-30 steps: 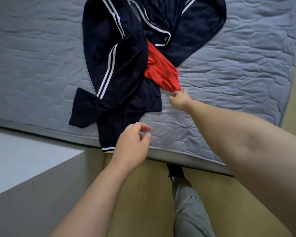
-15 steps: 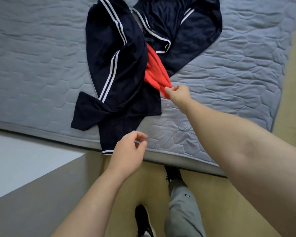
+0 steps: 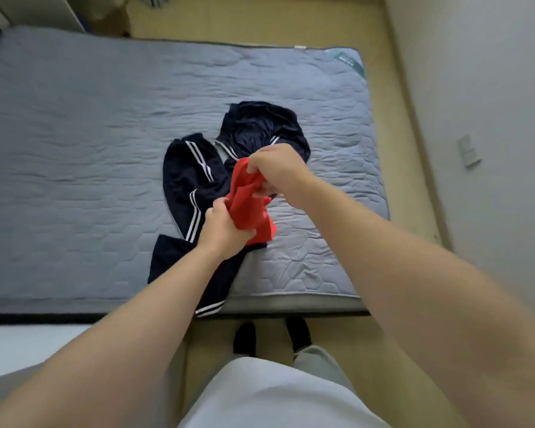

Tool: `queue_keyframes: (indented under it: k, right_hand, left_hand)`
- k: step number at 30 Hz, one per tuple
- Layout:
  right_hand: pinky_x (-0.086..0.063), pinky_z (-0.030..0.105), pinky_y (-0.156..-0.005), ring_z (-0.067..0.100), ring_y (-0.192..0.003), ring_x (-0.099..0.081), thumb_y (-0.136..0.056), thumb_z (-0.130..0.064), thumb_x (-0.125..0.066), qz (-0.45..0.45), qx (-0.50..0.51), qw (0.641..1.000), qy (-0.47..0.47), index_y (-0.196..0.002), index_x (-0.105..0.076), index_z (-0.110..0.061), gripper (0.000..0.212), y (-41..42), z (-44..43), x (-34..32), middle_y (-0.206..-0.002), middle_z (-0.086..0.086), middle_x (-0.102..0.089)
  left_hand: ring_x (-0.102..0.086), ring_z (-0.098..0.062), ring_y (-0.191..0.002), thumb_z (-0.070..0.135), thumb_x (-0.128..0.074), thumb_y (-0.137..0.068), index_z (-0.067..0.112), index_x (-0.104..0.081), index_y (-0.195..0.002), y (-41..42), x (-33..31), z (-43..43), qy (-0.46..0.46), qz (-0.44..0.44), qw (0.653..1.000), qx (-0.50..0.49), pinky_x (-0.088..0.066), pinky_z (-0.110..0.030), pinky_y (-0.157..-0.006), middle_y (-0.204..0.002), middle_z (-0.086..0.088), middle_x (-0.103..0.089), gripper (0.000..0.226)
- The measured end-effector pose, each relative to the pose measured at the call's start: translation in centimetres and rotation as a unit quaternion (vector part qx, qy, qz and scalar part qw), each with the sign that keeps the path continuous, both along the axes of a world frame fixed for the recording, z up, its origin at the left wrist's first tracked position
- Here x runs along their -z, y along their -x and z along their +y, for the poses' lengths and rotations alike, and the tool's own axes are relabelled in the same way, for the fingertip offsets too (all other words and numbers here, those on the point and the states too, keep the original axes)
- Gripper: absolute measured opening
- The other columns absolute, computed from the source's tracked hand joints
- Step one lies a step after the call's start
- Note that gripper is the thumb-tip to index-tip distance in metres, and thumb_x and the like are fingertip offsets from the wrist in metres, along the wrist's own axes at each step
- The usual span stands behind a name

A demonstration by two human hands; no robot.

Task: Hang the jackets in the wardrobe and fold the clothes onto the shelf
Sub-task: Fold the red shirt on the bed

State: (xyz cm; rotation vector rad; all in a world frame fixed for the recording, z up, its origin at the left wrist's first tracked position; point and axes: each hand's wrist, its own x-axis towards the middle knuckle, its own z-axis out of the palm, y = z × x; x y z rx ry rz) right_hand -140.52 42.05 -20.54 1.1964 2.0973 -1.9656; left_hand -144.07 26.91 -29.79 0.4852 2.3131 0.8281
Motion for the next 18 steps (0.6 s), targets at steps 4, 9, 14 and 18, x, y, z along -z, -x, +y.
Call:
queue_keyframes:
  k: [4, 9, 14, 18]
  right_hand:
    - [-0.057, 0.031, -0.049, 0.007, -0.04, -0.052, -0.076, -0.003, -0.061, 0.034, -0.01, 0.992, -0.12, -0.066, -0.067, -0.018, 0.02, -2.6, -1.5, -5.0, -0.046, -0.008, -0.054]
    - [-0.046, 0.023, -0.062, 0.014, -0.067, -0.06, -0.074, -0.011, -0.06, -0.037, -0.01, 0.938, -0.344, -0.07, -0.066, -0.026, 0.017, -7.6, -0.5, -7.5, -0.064, -0.009, -0.063]
    - [-0.051, 0.032, -0.078, 0.029, -0.097, -0.062, -0.074, -0.01, -0.053, -0.147, 0.034, 0.875, -0.46, -0.084, -0.068, -0.026, 0.024, -14.2, 1.7, -8.9, -0.1, 0.006, -0.071]
    - [-0.054, 0.036, -0.08, 0.035, -0.1, -0.063, -0.079, -0.011, -0.048, -0.247, 0.073, 0.836, -0.485, -0.101, -0.067, -0.02, 0.03, -18.2, 2.5, -9.2, -0.107, 0.011, -0.069]
  left_hand:
    - [-0.062, -0.023, -0.108, 0.03, -0.085, -0.073, 0.02, -0.056, -0.13, 0.1, -1.4, 0.6, 0.0, 0.002, 0.983, 0.186, -0.049, -0.034, -0.086, -0.12, -0.001, -0.066, 0.065]
    - [-0.068, -0.018, -0.089, 0.031, -0.08, -0.078, 0.019, -0.072, -0.092, -0.6, -1.7, 1.2, 0.021, 0.008, 0.96, 0.279, -0.053, -0.033, -0.083, -0.091, 0.002, -0.074, 0.02]
    - [-0.067, -0.014, -0.088, 0.034, -0.074, -0.086, 0.026, -0.069, -0.095, -1.9, -2.8, 2.5, -0.039, 0.02, 0.94, 0.337, -0.05, -0.029, -0.08, -0.091, 0.006, -0.072, 0.012]
    - [-0.054, -0.021, -0.076, 0.033, -0.065, -0.094, 0.027, -0.042, -0.083, -2.5, -4.4, 4.6, -0.044, 0.086, 0.916, 0.39, -0.034, -0.031, -0.063, -0.077, 0.006, -0.054, 0.027]
